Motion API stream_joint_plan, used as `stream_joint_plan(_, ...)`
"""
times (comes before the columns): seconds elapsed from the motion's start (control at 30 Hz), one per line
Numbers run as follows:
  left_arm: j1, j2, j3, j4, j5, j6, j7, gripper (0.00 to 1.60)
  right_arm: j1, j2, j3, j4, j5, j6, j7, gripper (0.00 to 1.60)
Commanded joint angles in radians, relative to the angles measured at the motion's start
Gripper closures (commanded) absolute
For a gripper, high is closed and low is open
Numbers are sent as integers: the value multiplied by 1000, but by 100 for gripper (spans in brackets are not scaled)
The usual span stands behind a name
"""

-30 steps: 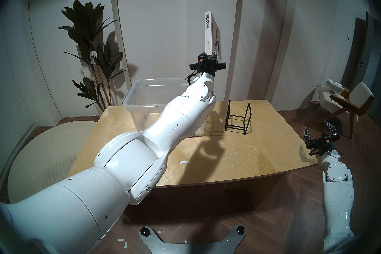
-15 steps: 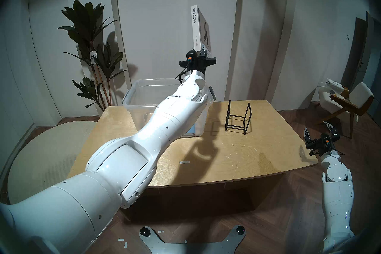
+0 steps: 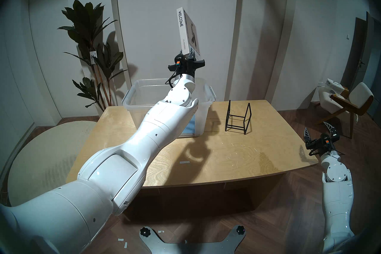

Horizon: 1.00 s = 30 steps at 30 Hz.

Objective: Pack the books into the storage box

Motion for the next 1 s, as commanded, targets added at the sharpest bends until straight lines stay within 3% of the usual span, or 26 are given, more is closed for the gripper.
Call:
stream_joint_plan(0.0, -18, 64, -4, -95, 52, -9, 20, 160, 10, 8, 1, -14, 0, -6, -1, 0)
stream_joint_plan(0.43, 25, 207, 17, -145, 195, 17, 74, 160, 13, 8, 0, -6, 1, -5, -1, 0)
stream_joint_plan(0.97, 33, 407, 30, -181, 436, 49, 145, 160, 17, 8, 0, 5, 3, -5, -1, 0)
